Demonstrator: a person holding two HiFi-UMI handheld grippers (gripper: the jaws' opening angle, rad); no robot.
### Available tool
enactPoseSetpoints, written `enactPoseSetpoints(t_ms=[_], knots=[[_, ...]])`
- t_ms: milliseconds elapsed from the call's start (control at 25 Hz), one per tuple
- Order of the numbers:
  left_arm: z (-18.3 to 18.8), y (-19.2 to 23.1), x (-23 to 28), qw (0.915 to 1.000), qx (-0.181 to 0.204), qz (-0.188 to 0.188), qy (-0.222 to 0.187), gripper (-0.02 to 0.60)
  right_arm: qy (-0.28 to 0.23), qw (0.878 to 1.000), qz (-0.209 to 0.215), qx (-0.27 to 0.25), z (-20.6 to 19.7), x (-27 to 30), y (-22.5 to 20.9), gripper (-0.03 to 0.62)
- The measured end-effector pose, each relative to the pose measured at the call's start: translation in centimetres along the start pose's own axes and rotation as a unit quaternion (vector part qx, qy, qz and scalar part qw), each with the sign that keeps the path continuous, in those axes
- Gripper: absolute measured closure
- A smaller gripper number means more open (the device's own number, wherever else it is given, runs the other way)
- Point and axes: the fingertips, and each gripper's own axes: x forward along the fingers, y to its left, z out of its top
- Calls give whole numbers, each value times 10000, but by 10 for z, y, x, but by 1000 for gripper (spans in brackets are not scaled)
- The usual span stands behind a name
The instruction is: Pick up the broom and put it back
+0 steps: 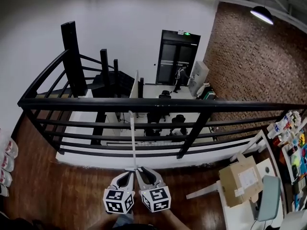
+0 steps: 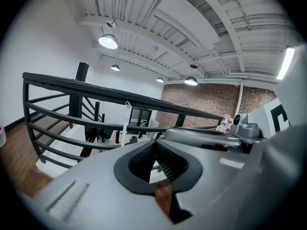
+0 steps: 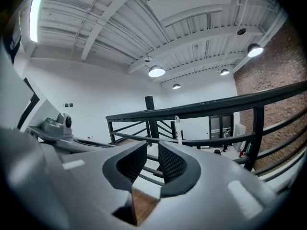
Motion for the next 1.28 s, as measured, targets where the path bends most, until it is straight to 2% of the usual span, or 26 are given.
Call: enactPoseSetpoints(t_ms=[240, 520, 800, 1280], knots=[[36, 40, 40, 9998, 60, -175, 34, 575, 73, 9999, -152, 21, 16, 66, -15, 536], [57, 79, 65, 9997, 53, -240, 61, 575, 88, 9995, -289, 32, 28, 125, -31, 500], [72, 113, 83, 9998, 91, -193, 46, 575, 109, 9988, -468, 53, 30, 170, -53, 465], [89, 143, 113, 9993, 185, -315, 74, 575, 219, 9960, -868, 75, 26, 221, -92, 405]])
